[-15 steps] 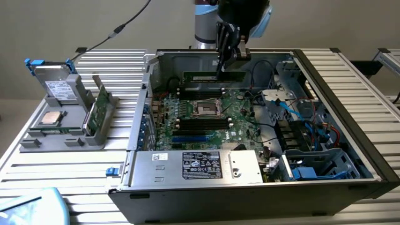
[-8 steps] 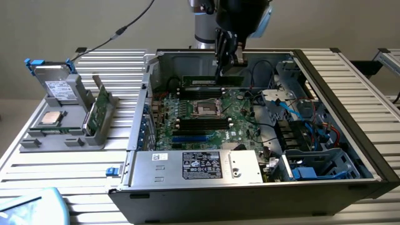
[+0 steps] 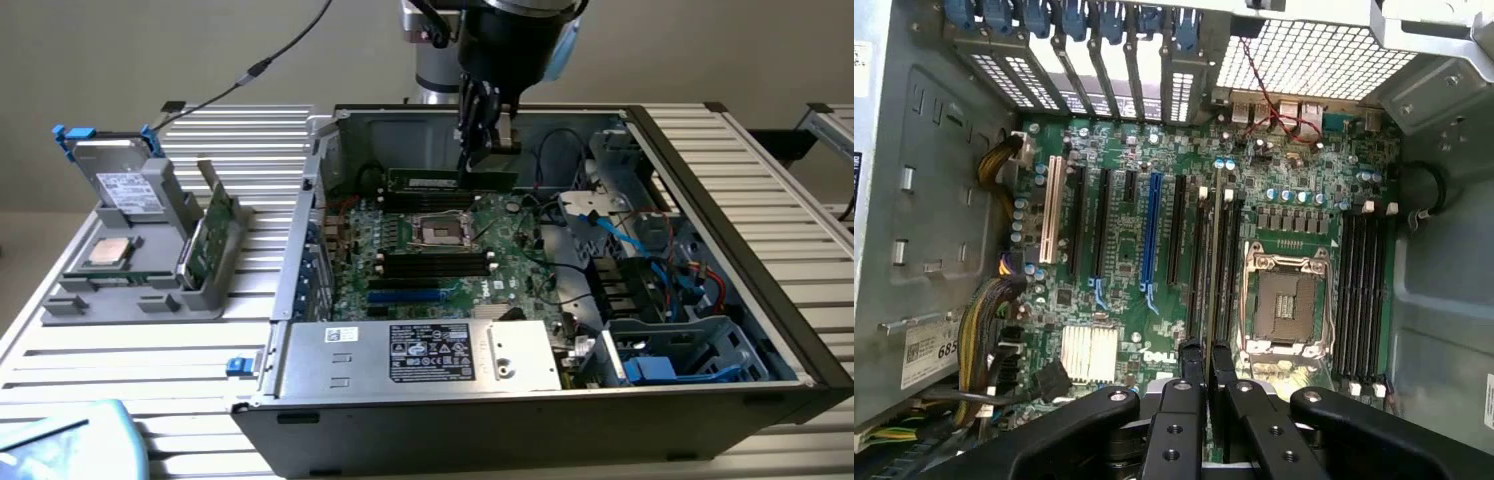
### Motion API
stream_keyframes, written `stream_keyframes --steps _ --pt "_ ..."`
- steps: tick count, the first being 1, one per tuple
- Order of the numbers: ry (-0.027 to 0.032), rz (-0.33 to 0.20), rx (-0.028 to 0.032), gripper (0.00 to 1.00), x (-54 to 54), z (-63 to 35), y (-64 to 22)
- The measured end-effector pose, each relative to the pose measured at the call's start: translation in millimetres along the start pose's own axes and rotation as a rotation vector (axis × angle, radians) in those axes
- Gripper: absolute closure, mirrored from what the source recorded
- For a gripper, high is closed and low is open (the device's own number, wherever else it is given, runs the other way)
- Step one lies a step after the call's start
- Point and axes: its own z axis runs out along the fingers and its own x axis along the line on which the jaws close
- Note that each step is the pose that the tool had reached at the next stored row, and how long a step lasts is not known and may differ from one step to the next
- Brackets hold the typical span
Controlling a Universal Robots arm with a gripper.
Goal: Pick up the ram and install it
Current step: 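Pick up the ram and move it above insertion slot, then insert the ram into the slot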
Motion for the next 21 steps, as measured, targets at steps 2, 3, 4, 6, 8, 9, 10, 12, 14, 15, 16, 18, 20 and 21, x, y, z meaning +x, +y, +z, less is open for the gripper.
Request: stream_keyframes --steps 2,3,4,6,8,9,10,12,14,15,16,18,20,21 --pt "-0.0009 0.007 0.0004 0.86 -1.1 3.2 -0.3" --pt "-0.0013 0.010 0.0005 0.86 -2.0 4.9 -0.5" --pt "-0.0016 0.012 0.0007 0.86 -3.1 6.6 -0.7" --pt "-0.0018 0.014 0.0010 0.86 -5.8 9.5 -1.2" --pt "-0.0021 0.016 0.0011 0.86 -8.3 10.4 -1.4" --pt "-0.0021 0.017 0.0012 0.86 -9.1 10.4 -1.4" --pt "-0.0021 0.017 0.0011 0.86 -9.1 10.4 -1.4" --pt "-0.0022 0.017 0.0011 0.86 -9.1 10.4 -1.4" --pt "-0.0022 0.017 0.0011 0.86 -9.1 10.4 -1.4" --pt "-0.0022 0.017 0.0011 0.86 -9.1 10.4 -1.4" --pt "-0.0021 0.017 0.0011 0.86 -9.1 10.4 -1.4" --pt "-0.0022 0.017 0.0011 0.86 -9.1 10.4 -1.4" --pt "-0.0022 0.017 0.0011 0.86 -9.1 10.4 -1.4" --pt "-0.0021 0.017 0.0011 0.86 -9.1 10.4 -1.4"
